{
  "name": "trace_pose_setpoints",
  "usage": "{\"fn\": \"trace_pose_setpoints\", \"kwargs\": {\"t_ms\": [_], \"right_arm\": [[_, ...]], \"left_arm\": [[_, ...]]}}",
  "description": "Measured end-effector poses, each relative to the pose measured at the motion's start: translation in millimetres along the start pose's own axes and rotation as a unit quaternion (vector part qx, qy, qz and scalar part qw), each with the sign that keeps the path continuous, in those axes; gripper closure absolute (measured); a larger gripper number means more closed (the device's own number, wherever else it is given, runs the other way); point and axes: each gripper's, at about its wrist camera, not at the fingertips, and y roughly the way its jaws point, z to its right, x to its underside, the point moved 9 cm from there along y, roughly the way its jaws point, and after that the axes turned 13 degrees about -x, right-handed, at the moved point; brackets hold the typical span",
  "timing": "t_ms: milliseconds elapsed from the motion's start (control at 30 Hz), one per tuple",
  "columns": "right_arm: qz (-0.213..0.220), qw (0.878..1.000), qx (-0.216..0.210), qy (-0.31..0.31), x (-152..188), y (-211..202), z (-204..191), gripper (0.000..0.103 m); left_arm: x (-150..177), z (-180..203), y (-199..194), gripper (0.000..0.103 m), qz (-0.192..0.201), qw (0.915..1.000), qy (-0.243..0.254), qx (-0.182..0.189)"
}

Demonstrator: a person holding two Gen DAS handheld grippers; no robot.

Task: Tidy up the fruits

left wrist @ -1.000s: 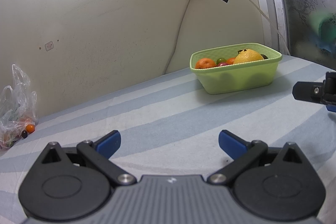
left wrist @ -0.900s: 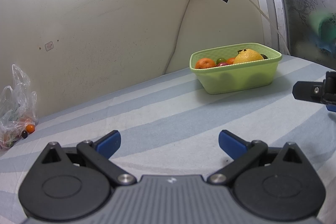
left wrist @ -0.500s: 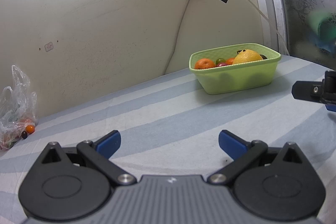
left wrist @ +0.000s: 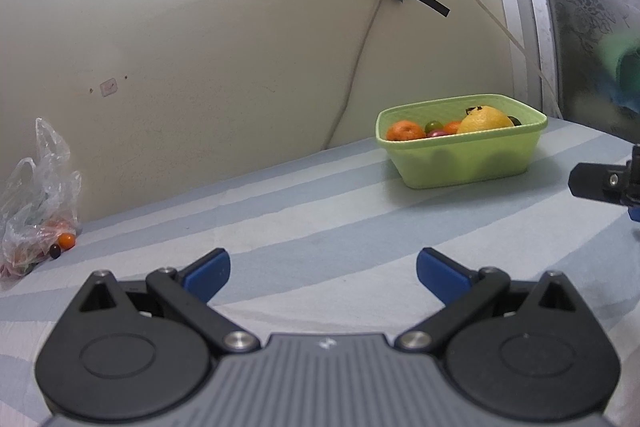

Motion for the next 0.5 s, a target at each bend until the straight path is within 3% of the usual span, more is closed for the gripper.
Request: {"fn": "trace_pose_setpoints", "kwargs": {"t_ms": [500], "right_arm": [[0.007,1.000,-0.006,-0.001,-0.4,-1.0,-0.4,0.020]], "left_arm": [[3.1,-0.8,2.2,0.000,-0.012,0.9999,0.001,-0.012]]}}
